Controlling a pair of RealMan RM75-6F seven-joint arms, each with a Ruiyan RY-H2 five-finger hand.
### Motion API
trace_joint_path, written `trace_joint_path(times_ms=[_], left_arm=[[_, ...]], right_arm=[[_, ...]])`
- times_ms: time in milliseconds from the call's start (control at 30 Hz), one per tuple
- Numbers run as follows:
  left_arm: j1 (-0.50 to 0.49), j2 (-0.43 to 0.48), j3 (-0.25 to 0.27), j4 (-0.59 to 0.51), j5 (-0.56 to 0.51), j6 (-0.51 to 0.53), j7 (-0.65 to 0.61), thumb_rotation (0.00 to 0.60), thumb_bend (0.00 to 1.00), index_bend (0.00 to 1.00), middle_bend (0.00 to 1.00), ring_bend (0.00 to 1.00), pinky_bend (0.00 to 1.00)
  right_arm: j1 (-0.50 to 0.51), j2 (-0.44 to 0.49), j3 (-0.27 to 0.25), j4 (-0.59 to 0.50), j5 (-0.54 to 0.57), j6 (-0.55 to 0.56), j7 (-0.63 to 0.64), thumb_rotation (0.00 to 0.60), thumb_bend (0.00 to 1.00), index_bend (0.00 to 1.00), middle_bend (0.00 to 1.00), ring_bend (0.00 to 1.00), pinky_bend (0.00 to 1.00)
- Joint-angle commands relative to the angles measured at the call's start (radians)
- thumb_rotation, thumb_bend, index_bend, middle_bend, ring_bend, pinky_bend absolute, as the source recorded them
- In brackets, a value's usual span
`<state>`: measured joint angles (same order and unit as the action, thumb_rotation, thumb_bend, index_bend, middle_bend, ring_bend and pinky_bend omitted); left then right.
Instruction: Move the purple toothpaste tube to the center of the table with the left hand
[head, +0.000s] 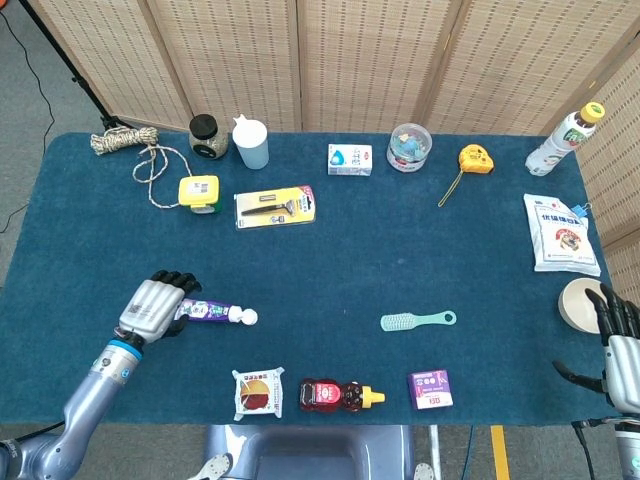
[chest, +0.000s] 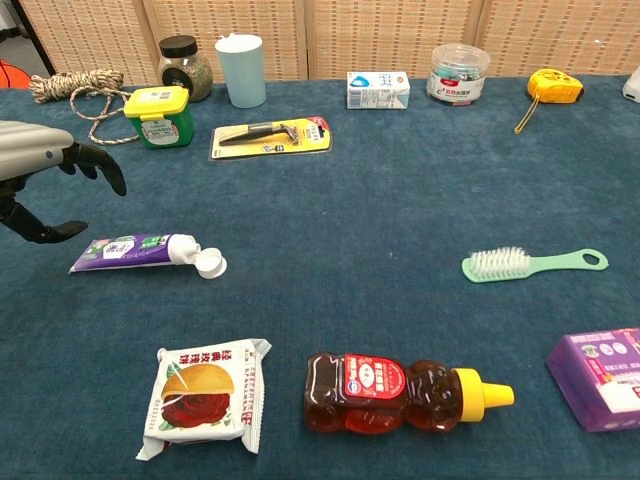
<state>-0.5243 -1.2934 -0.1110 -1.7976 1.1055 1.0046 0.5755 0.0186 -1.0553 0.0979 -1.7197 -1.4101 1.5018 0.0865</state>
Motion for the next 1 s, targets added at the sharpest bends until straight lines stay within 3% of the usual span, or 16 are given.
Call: trace_joint_path(times_ms=[33, 633, 1000], left_arm=[[-0.019, -0.026, 0.002, 0.017, -0.023, -0.007, 0.018, 0.6, 0.4, 0.27, 0.24, 0.2, 0.19], [-0.083, -0.226, 0.006, 0.13, -0.125, 0.019, 0.055, 0.6, 0.4, 0.28, 0.24, 0.2, 0.22], [-0.104, -0.266, 0.017, 0.148, -0.149, 0.026, 0.054, 0.6, 0.4, 0.28, 0.24, 0.2, 0.22]], right_arm=[[-0.001, 0.0, 0.001, 0.0, 0.001, 0.001, 0.0, 0.6, 0.0, 0.0, 0.0, 0.0, 0.0], [-0.025, 0.019, -0.003, -0.005, 0.004, 0.024, 0.014, 0.6, 0.0, 0.0, 0.0, 0.0, 0.0], [-0.035, 0.025, -0.004, -0.012, -0.001, 0.034, 0.016, 0.6, 0.0, 0.0, 0.0, 0.0, 0.0]])
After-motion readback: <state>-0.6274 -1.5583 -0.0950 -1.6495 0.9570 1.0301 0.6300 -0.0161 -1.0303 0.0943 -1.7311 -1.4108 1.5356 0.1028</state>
